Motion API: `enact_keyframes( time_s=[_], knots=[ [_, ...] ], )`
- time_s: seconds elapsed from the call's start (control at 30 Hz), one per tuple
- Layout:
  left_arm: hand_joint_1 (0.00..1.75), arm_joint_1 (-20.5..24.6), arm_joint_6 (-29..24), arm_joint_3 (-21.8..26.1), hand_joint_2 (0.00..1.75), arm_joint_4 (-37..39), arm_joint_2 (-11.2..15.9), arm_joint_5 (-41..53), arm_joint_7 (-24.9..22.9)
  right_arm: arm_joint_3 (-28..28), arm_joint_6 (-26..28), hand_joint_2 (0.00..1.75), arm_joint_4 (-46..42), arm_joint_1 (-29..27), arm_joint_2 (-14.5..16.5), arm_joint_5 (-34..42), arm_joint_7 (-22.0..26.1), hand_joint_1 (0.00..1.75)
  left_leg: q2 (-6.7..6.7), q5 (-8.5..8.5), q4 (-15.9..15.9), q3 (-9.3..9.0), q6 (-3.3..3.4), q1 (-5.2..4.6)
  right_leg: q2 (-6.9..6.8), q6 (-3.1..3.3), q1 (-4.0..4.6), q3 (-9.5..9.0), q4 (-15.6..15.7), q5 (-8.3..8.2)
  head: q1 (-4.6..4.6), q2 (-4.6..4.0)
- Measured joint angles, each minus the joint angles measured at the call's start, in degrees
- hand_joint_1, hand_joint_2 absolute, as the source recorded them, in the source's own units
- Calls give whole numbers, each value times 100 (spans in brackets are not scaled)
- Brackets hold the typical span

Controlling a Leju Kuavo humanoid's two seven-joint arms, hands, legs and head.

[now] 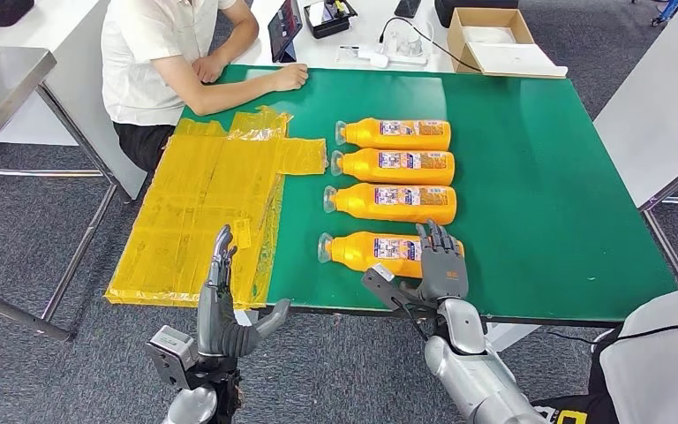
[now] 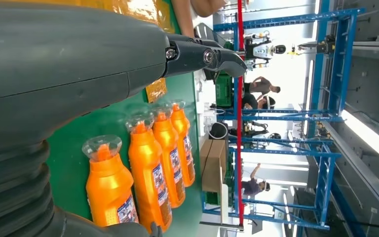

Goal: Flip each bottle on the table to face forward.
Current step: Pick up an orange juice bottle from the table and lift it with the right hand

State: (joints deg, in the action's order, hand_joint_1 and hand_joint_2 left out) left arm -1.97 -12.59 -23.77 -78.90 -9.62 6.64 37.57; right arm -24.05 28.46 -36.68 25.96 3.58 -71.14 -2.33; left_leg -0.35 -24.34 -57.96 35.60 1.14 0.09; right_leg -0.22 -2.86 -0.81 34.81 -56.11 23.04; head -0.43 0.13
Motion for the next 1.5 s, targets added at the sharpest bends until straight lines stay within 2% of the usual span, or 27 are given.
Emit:
enact_keyframes(
  time_s=[0.13,0.3,0.47,0.6,0.77,1.23,1.4,1.5],
  knots=[
    [0,-16,-6,49,175,-17,-8,62,-14,-30,-180,175,11,25,-18,-118,-190,0,0,0,0,-1,0,0,0,0,0,-1,0,-1,1,0],
    [0,-44,-192,64,175,-82,-10,360,-24,-54,-825,175,11,168,-51,-185,-404,0,1,1,0,-6,0,0,0,0,0,-6,1,-1,0,0],
    [0,-45,-54,71,175,-103,-42,311,-32,-67,-1426,175,89,393,-60,-132,-592,0,2,1,0,-20,0,0,0,0,0,-19,1,-1,-1,0],
    [0,-37,106,74,175,-102,-56,215,-45,-69,-1727,175,252,574,-78,30,-570,174,1,1,0,-31,1,0,0,0,0,-28,2,-1,-1,0],
    [0,11,286,94,175,-74,-77,73,-44,-61,-2007,175,535,807,-132,321,-433,175,-2,0,0,-47,1,0,0,0,-1,-45,4,0,1,0],
    [0,169,353,150,175,126,-131,56,-21,5,-2558,175,1109,1125,-202,606,-392,175,-2,-6,0,-105,0,0,0,1,0,-88,10,4,-1,0],
    [0,202,360,154,175,188,-139,-10,8,204,-2609,175,1174,1109,-225,1189,389,175,7,-34,2,-151,2,1,5,2,2,-88,17,21,2,0],
    [0,201,361,156,175,208,-137,-158,5,397,-2609,175,1170,1011,-233,1743,1182,175,25,-47,2,-176,-2,1,28,2,2,-127,18,22,3,0]
  ],
)
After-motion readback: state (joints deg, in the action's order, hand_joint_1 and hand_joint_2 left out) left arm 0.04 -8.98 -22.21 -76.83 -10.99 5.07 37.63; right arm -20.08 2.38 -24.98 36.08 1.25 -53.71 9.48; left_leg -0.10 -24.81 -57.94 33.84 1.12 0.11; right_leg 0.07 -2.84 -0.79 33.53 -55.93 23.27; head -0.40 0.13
